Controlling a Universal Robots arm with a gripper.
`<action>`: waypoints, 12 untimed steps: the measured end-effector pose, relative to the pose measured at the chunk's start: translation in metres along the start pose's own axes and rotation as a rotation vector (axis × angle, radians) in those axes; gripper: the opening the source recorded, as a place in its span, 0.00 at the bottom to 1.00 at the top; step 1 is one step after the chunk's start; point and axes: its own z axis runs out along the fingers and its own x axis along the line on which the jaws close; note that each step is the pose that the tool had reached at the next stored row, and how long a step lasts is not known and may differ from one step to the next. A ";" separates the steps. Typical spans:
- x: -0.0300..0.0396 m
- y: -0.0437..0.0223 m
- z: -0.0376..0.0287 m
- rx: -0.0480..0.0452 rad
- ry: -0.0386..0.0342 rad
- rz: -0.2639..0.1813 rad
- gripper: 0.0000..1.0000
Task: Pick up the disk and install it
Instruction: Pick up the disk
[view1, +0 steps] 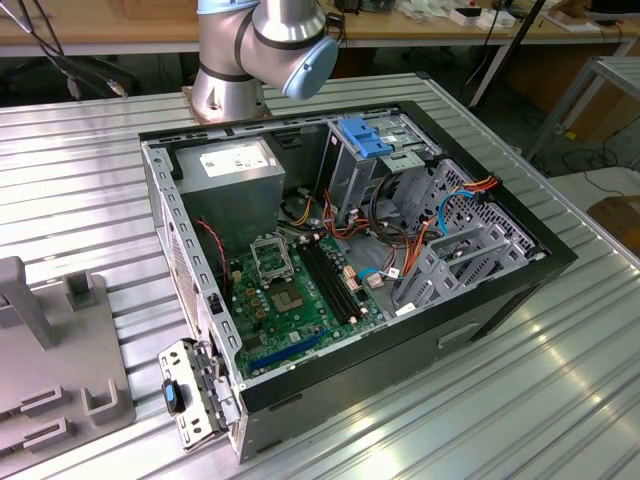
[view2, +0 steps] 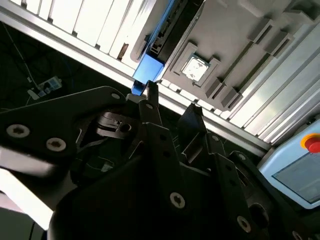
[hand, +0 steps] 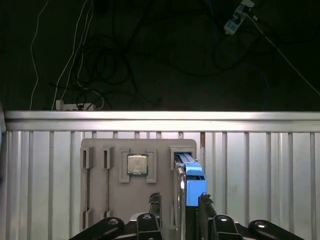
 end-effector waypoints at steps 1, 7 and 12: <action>-0.0006 0.0000 0.0011 0.0017 0.0003 0.000 0.44; -0.0155 -0.0004 0.0132 0.0024 0.0010 0.000 0.56; -0.0182 0.0005 0.0179 0.0247 0.0034 -0.001 0.56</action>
